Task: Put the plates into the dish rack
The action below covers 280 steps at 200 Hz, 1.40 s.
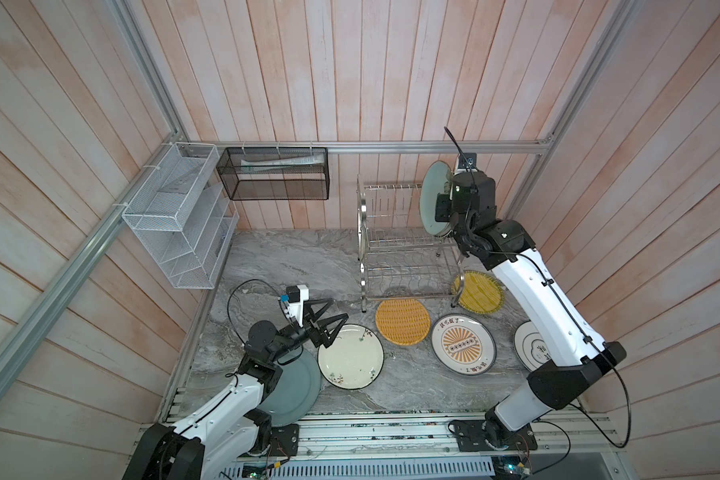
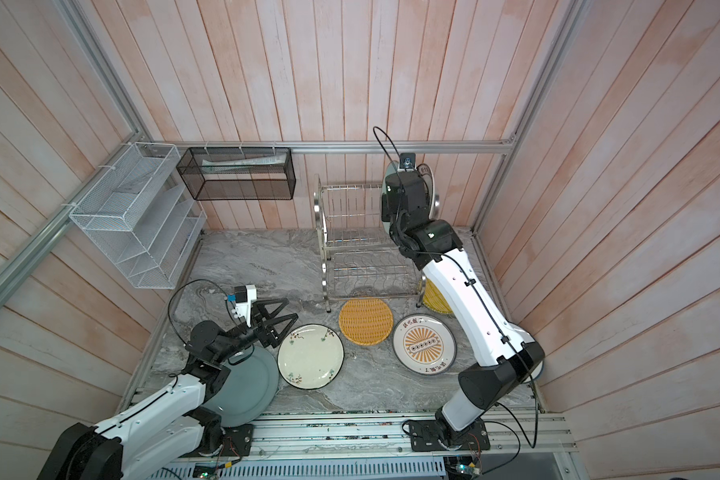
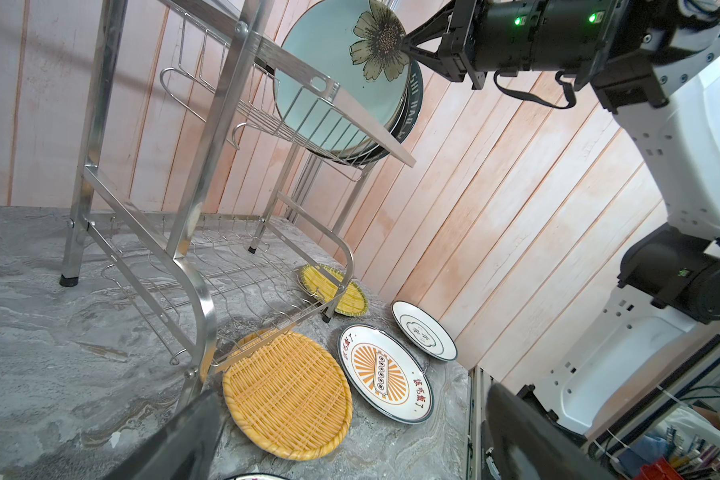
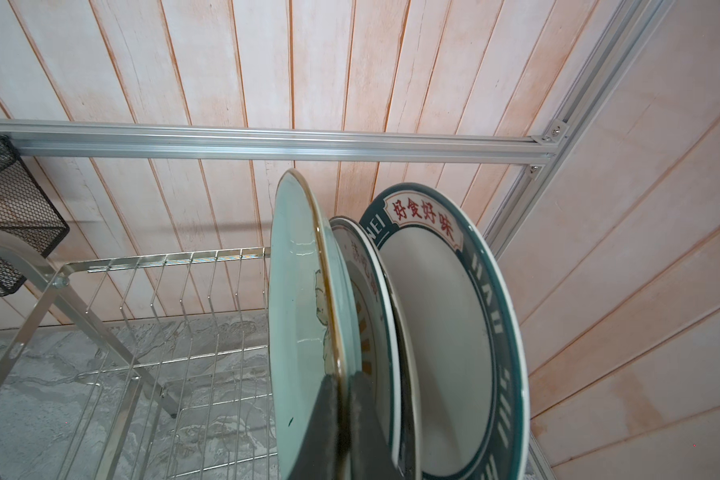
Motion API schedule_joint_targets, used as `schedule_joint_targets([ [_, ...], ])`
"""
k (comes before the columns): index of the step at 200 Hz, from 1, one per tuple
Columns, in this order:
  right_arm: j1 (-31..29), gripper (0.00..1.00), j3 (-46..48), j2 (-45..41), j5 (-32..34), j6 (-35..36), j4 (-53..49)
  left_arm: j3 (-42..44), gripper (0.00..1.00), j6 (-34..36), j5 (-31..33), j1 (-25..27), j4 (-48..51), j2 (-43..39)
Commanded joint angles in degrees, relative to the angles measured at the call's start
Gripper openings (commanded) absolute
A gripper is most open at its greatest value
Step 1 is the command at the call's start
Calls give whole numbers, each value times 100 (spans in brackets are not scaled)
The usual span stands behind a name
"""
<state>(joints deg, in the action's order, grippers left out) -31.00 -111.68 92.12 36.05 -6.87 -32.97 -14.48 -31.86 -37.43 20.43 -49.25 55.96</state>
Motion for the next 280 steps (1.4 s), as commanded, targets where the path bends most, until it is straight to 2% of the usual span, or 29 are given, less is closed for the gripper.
schedule_joint_targets([
  [1, -45, 0, 97, -20, -116, 93, 125, -160, 100, 142, 59, 29, 12, 46],
  [70, -51, 0, 188, -42, -265, -73, 50, -169, 100, 158, 78, 31, 39, 72],
  [129, -292, 0, -88, 97, 202, -78, -169, -178, 100, 143, 52, 28, 47, 48],
  [200, -501, 2, -46, 183, 350, -230, -319, -187, 100, 145, 63, 25, 90, 4],
  [280, -522, 13, 733, -262, 367, -210, -33, -198, 100, 132, 73, 28, 91, 40],
])
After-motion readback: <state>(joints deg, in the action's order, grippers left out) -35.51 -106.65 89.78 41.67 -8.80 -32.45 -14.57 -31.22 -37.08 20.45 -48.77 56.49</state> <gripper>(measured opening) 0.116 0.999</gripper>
